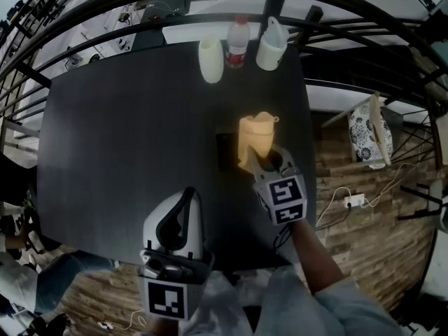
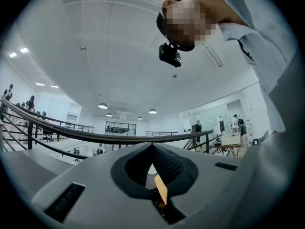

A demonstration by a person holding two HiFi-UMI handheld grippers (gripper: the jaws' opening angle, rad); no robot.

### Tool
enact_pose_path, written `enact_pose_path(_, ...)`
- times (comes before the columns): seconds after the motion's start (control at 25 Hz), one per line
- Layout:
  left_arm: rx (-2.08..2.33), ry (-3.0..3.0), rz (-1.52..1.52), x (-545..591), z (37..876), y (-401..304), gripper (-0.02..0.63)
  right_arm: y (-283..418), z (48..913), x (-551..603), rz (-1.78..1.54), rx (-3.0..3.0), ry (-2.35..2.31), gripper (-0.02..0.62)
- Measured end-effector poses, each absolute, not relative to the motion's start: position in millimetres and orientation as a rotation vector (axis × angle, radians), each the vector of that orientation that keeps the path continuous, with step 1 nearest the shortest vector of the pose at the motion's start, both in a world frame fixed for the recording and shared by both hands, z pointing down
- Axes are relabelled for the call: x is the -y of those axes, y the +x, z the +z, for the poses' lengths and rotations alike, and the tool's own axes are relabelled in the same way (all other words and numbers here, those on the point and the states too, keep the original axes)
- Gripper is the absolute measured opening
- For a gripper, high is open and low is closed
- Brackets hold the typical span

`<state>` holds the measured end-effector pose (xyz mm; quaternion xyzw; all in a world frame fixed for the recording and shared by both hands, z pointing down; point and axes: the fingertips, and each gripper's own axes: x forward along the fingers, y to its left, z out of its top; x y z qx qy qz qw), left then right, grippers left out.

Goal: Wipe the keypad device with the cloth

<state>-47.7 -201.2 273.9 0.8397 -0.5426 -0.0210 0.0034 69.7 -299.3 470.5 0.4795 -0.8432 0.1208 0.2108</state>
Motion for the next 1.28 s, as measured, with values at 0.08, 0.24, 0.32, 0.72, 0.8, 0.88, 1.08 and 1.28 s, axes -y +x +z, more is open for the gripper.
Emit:
enact_pose_path(0.08, 1.693, 2.635, -0.065, 200.3, 275.1, -44.6, 0.012, 77.2, 471.8, 298.5, 0.333, 2.332, 1.347, 0.071)
enact_pose_path(0.24, 1.677, 2.642, -0.063, 199.9, 276.5, -37.9, 0.012, 93.0, 475.2, 296.6, 0.34, 2.302, 1.377, 0.071)
enact_pose_path(0.32, 1.669, 2.647, -0.06, 199.9, 276.4, -34.3, 0.012, 102.9, 478.6, 295.1, 0.351, 2.279, 1.392, 0.071)
enact_pose_path(0.72, 1.644, 2.659, -0.056, 199.0, 278.2, -25.2, 0.012, 134.9, 489.5, 287.8, 0.37, 2.202, 1.462, 0.071)
enact_pose_path(0.8, 1.639, 2.661, -0.059, 198.3, 278.1, -24.4, 0.012, 138.6, 488.8, 285.3, 0.366, 2.188, 1.477, 0.071)
enact_pose_path(0.88, 1.636, 2.662, -0.063, 198.0, 277.6, -24.7, 0.012, 141.9, 485.4, 283.1, 0.361, 2.183, 1.496, 0.071)
enact_pose_path(1.08, 1.64, 2.661, -0.066, 197.0, 276.9, -24.7, 0.012, 144.4, 476.9, 280.6, 0.34, 2.207, 1.524, 0.071)
enact_pose_path(1.28, 1.65, 2.654, -0.063, 194.4, 279.1, -28.3, 0.012, 134.9, 488.9, 277.2, 0.339, 2.204, 1.493, 0.071)
